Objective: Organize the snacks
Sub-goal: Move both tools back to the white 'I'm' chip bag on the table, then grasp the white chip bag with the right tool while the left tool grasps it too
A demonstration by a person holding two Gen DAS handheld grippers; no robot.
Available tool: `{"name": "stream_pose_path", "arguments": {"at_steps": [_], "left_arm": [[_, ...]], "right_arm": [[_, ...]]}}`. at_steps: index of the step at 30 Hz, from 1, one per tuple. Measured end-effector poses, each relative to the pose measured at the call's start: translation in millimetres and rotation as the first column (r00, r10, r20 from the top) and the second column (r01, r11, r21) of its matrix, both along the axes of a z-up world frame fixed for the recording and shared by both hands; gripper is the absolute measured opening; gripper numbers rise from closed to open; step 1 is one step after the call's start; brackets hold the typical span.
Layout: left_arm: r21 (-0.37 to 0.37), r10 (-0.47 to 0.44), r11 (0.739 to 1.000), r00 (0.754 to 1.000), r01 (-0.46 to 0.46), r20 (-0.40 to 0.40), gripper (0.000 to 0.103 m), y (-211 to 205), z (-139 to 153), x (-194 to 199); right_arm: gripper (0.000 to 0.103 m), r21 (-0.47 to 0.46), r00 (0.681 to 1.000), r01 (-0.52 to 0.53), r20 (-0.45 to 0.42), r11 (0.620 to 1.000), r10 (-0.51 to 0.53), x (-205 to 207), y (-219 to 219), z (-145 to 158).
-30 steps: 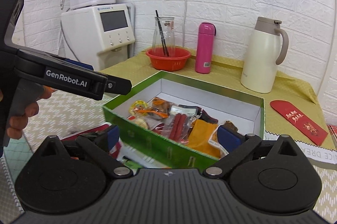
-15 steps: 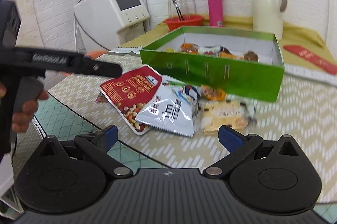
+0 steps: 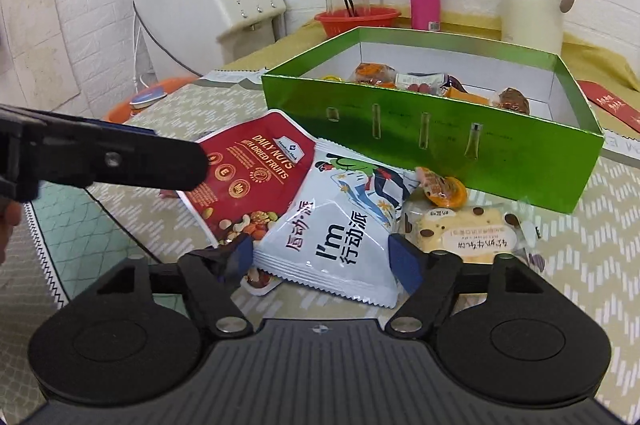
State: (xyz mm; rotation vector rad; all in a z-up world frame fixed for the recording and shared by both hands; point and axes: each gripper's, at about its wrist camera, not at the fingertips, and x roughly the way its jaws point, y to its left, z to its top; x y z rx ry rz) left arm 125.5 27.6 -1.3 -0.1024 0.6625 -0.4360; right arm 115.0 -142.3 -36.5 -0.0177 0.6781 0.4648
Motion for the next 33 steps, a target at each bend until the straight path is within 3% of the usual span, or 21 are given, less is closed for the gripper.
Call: {"name": "stream_pose_path", "arguments": {"at_steps": [3, 7, 15, 21, 32, 33], "left_arm": [[0.002, -0.076, 0.997, 0.997, 0.076, -0.003, 0.090, -16.1, -3.7, 1.2], [-0.013, -0.153, 0.988, 0.987, 0.153, -0.051, 0.066, -34.3, -15.9, 3.5], [-0.011, -0.216, 0.976, 0.966, 0.217, -0.145, 0.065, -60.9, -41.9, 4.6], [-0.047, -0.195, 0.981, 0.962, 0.190, -0.189, 0.052, -55.9, -47.7, 11.2], [-0.016, -0.203, 0.979, 0.962, 0.204, -0.180, 0.048, -59.9, -45.8, 13.0], [-0.014, -0.202, 0.979, 0.963, 0.202, -0.179, 0.048, -59.9, -46.4, 13.0]], "right_arm": [[0.103, 0.005, 1.000, -0.015, -0.012, 1.000, 0.015, -11.1, -5.8, 1.9], [0.103, 0.006, 0.999, -0.037, -0.025, 0.999, 0.037, -33.2, -12.7, 3.6], [0.103, -0.008, 0.999, -0.041, -0.019, 0.999, 0.041, -56.3, -25.4, 4.0], [0.103, 0.012, 0.999, -0.029, -0.033, 1.000, 0.029, -51.8, -28.7, -0.8], [0.103, 0.008, 0.999, -0.007, -0.045, 1.000, 0.007, -40.6, -27.3, -2.5], [0.098, 0.008, 0.998, -0.010, -0.058, 1.000, 0.011, -39.3, -26.7, -5.1]]}}
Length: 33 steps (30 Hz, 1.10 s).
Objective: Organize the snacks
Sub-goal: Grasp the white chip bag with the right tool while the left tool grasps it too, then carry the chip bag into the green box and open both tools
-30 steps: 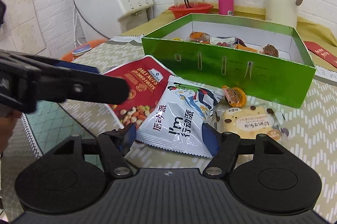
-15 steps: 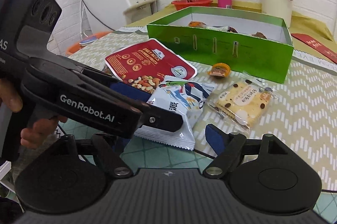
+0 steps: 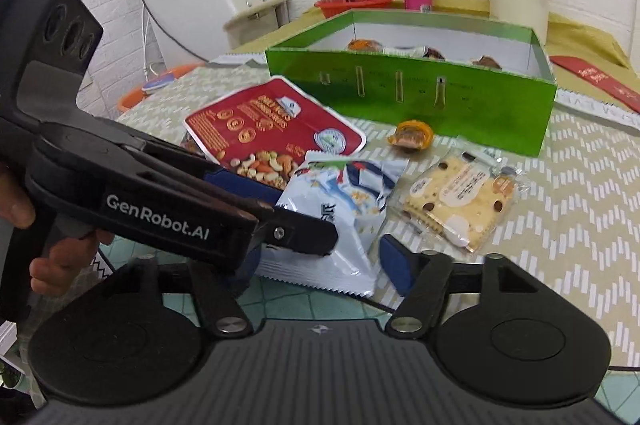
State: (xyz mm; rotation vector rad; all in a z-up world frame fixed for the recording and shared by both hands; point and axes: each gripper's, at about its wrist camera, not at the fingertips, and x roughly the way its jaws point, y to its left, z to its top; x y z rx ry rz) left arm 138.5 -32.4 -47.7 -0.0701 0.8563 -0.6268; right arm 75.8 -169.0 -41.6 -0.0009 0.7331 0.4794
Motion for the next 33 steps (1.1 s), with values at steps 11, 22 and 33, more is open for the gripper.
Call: {"name": "stream_pose_path", "arguments": {"at_steps": [11, 22, 33], "left_arm": [[-0.009, 0.020, 1.000, 0.996, -0.019, 0.082, 0.029, 1.5, 20.0, -17.9], [-0.109, 0.080, 0.992, 0.975, -0.059, 0.205, 0.028, 9.6, 87.7, 24.0], [-0.171, 0.121, 0.981, 0.981, -0.094, 0.154, 0.028, -8.7, 85.5, 124.6]], "right_arm": [[0.043, -0.024, 0.999, 0.028, 0.039, 0.999, -0.027, -11.7, -2.6, 16.3], [0.040, -0.020, 0.974, 0.024, 0.226, 1.000, -0.019, 24.1, -5.4, 76.5], [0.039, 0.039, 0.969, 0.082, 0.231, 0.996, -0.089, 109.8, -25.9, 76.0]]}}
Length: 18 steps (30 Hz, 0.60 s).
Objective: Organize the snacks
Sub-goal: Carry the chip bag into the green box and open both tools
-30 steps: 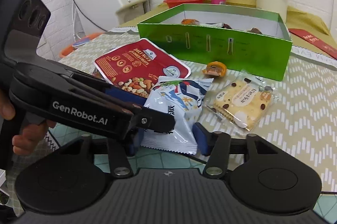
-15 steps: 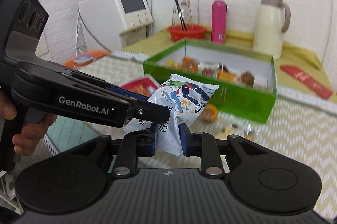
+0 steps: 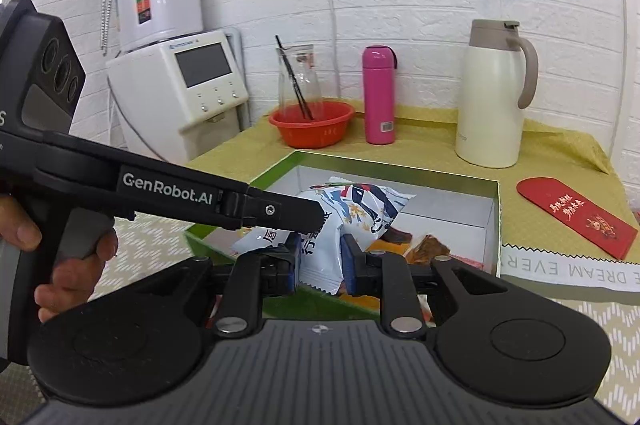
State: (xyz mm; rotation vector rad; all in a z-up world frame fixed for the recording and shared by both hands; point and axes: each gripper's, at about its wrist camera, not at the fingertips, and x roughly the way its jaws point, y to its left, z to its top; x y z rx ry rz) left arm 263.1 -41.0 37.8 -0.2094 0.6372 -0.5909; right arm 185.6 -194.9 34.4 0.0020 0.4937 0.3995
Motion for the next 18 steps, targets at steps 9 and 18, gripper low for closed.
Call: {"name": "stream_pose_path", "arguments": {"at_steps": [9, 18], "left_arm": [[0.030, -0.001, 1.000, 0.999, 0.002, -0.033, 0.028, -18.3, -22.8, 54.3], [0.073, -0.011, 0.997, 0.999, 0.014, -0.042, 0.028, -28.4, -37.7, 81.4]], "right_arm": [[0.039, 0.008, 0.999, 0.032, -0.036, 0.999, -0.032, 47.1, -11.5, -22.3], [0.040, -0.022, 0.996, 0.043, -0.075, 0.999, -0.045, 71.9, -13.2, -39.0]]}}
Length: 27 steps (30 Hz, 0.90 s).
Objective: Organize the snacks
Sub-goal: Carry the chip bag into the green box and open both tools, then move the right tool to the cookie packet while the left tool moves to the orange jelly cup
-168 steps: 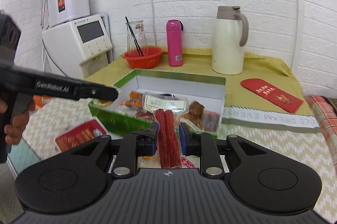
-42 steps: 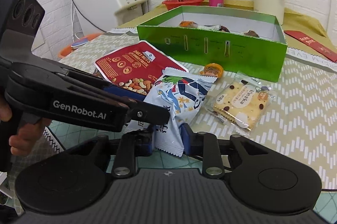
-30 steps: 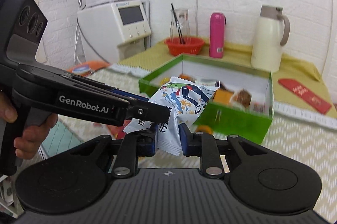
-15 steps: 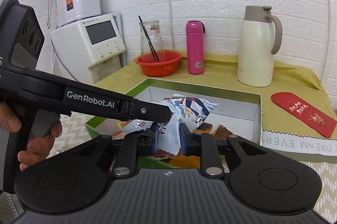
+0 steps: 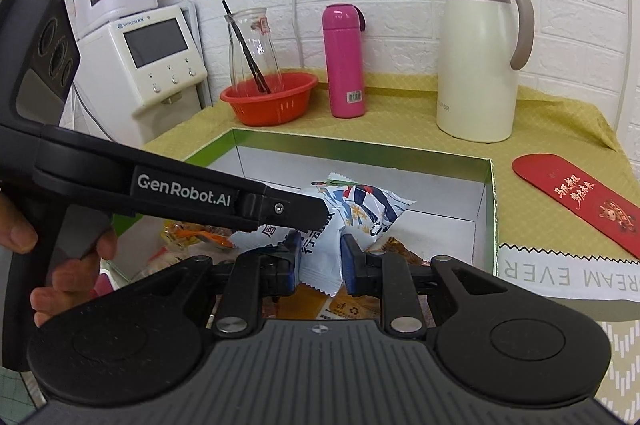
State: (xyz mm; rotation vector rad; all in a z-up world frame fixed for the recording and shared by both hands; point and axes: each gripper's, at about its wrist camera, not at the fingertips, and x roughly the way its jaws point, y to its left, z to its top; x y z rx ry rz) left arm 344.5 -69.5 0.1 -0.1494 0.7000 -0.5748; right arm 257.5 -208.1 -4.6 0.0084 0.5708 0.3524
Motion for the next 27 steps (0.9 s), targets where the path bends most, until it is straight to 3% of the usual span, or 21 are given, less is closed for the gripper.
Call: {"name": "stream_pose_path", "arguments": {"at_steps": [2, 3, 4, 5, 6, 7, 8, 12, 14, 27], "left_arm": [[-0.006, -0.006, 1.000, 1.000, 0.006, 0.009, 0.034, 0.9, -0.9, 0.9], [-0.006, -0.005, 1.000, 1.000, 0.005, 0.023, 0.042, 1.3, -0.2, -0.1], [-0.003, 0.002, 1.000, 0.999, -0.001, 0.040, 0.061, 1.5, 1.1, -1.9], [0.000, 0.018, 1.000, 0.997, -0.018, 0.069, 0.063, 2.1, 3.1, -5.5], [0.006, 0.026, 1.000, 0.996, -0.027, 0.086, 0.064, 2.3, 4.9, -7.5], [0.015, 0.038, 0.999, 0.995, -0.040, 0.093, 0.071, 2.3, 6.7, -8.6], [0.025, 0.062, 0.998, 0.993, -0.064, 0.096, 0.073, 2.1, 8.3, -9.7], [0.100, 0.138, 0.984, 0.985, -0.149, 0.104, 0.080, 0.4, 10.9, -13.0], [0.135, 0.162, 0.975, 0.981, -0.175, 0.104, 0.093, 0.4, 10.2, -14.9], [0.141, 0.159, 0.973, 0.972, -0.184, 0.172, 0.093, 11.0, 36.3, -73.6]], "right_arm": [[0.040, -0.017, 1.000, 0.000, -0.005, 1.000, 0.000, 3.4, 0.8, -3.4], [0.043, -0.027, 1.000, -0.001, 0.001, 1.000, 0.002, 3.5, 1.7, -4.8], [0.047, -0.041, 1.000, -0.001, 0.006, 0.999, 0.001, 3.2, 2.8, -5.8], [0.051, -0.060, 1.000, -0.004, 0.013, 0.998, 0.005, 2.4, 4.4, -6.6], [0.065, -0.080, 1.000, -0.011, 0.023, 0.997, 0.013, 0.8, 6.3, -7.4], [0.095, -0.099, 0.999, -0.015, 0.037, 0.995, 0.019, -0.8, 7.9, -8.1], [0.103, -0.113, 0.999, -0.016, 0.046, 0.993, 0.021, -2.4, 9.1, -8.5], [0.103, -0.139, 0.996, -0.029, 0.080, 0.990, 0.040, -10.1, 13.1, -8.9], [0.103, -0.147, 0.996, -0.019, 0.083, 0.989, 0.031, -12.6, 14.5, -8.1], [0.103, -0.164, 0.992, -0.022, 0.119, 0.986, 0.042, -64.3, 23.8, 21.4]]}}
